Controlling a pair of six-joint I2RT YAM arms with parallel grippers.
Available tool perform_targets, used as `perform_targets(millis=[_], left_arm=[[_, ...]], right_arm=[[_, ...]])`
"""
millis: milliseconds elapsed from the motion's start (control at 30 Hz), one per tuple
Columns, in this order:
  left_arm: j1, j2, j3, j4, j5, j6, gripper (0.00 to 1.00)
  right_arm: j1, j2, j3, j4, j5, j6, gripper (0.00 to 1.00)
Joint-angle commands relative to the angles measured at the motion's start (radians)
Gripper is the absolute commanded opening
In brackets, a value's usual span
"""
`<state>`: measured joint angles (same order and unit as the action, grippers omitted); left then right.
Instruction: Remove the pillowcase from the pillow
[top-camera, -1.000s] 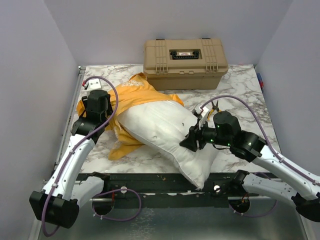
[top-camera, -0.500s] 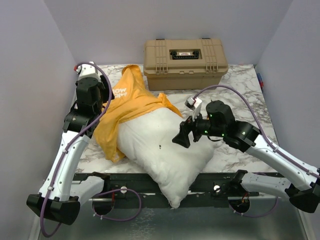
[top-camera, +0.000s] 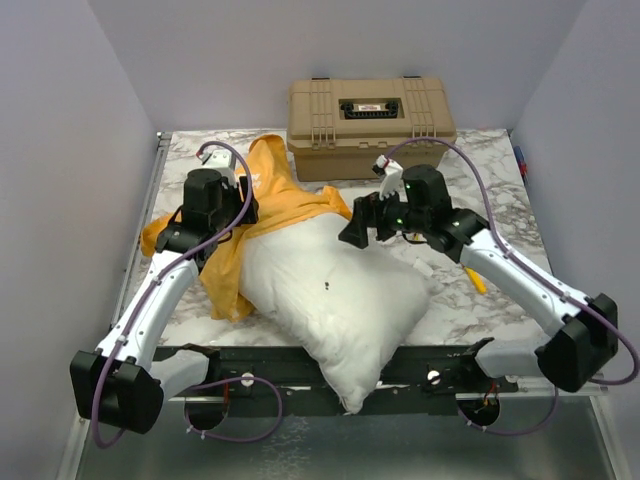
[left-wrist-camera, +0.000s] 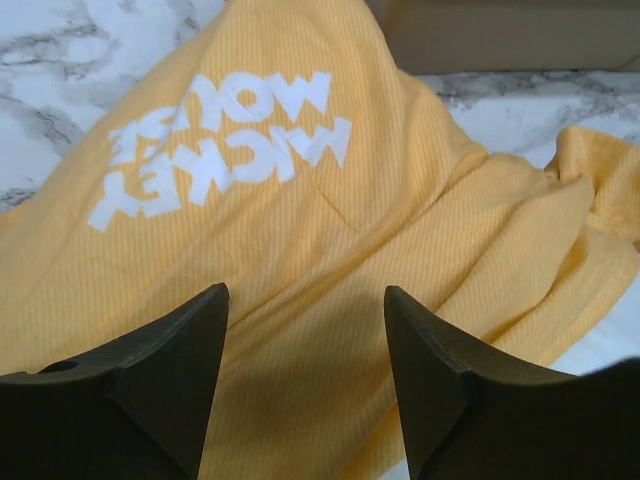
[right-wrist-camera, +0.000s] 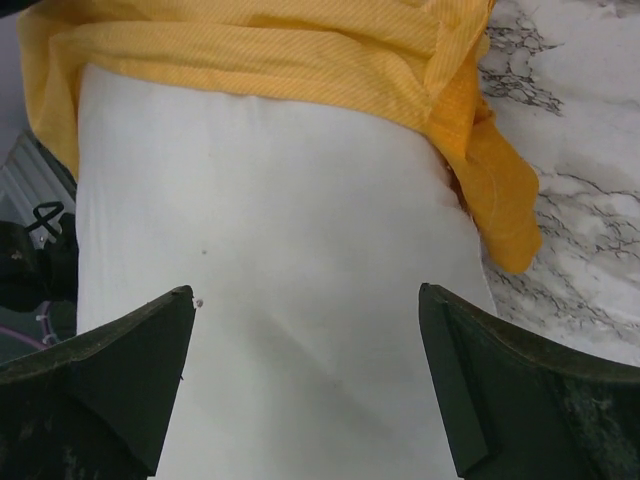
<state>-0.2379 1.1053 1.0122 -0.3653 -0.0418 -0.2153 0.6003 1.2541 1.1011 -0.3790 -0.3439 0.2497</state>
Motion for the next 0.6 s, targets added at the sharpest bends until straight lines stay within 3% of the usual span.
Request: perform_targets(millis=[0, 200, 333, 567], left_arm=[[-0.006, -0.011, -0.044, 0.087, 0.104, 0.016, 0.65], [-0.013, -0.020, -0.067, 0.110, 0.126, 0.008, 0.65], [-0.021, -0.012, -0.066, 0.115, 0.129, 0.011, 0.65], [-0.058, 0.039, 0.017, 0.115, 0.171, 0.003, 0.66]], right_arm=[[-0.012, 0.129, 0.051, 0.112, -0.089, 0.035, 0.98], [-0.012, 0.288, 0.052, 0.212, -0.202, 0.066, 0.93], [-0.009, 0.357, 0.051, 0.239, -0.305, 0.073, 0.79], [0.004, 0.304, 0.050, 0.179, -0.317, 0.007, 0.10]])
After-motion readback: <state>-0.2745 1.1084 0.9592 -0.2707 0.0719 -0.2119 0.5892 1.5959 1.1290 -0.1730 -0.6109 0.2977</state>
